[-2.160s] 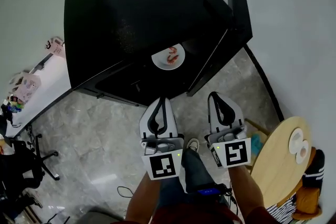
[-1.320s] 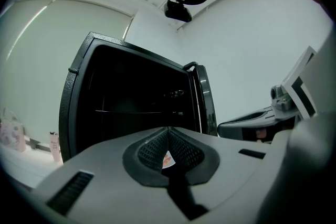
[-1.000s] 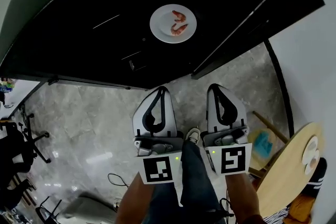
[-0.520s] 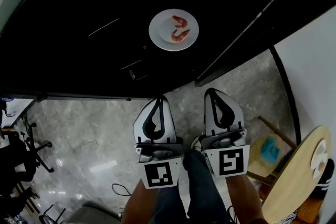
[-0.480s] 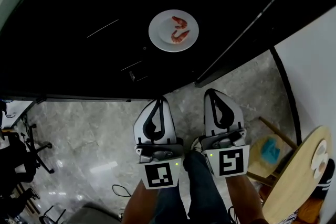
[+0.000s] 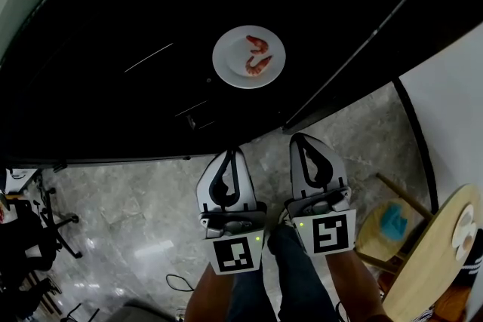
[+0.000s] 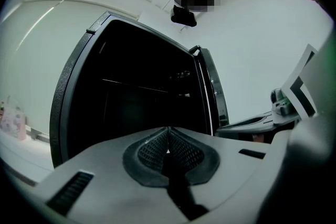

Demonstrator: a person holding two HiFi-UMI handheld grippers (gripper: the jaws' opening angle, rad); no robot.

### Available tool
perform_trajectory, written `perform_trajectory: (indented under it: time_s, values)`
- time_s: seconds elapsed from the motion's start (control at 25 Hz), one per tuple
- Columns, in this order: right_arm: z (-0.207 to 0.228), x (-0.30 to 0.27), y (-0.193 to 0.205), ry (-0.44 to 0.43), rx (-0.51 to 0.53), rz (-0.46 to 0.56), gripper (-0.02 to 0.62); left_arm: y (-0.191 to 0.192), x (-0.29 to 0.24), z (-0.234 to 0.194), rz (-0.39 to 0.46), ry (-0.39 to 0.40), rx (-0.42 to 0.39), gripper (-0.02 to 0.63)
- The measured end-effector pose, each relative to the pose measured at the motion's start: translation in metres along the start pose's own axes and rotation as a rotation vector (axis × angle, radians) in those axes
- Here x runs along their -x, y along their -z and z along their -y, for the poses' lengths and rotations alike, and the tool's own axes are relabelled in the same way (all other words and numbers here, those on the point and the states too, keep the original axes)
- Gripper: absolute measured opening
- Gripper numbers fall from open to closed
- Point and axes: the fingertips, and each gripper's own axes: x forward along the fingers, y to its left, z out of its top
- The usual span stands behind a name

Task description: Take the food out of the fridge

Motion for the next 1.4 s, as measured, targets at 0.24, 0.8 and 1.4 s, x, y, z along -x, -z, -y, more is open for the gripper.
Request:
perform_trajectory:
  time_s: [0.24,0.8,1.4]
  values:
    - [0.000,-0.005,0.000,-0.004,-0.010,-0.006,0.023,-0.002,-0.004,-0.002,0.001,-0.001,-0.008,0.012]
    - [-0.008,-0.019,0.019,-0.050,-0.006,-0.095,0.023,-0.001,0.007,-0.019,-0.012,-0.015,-0.031,0.012]
    - [-0.021,-0.046,0.035,-0.099,-0.440,-0.117,0.025,0.005,0.021,-0.037,-0.033,-0.025,-0.041,0.012]
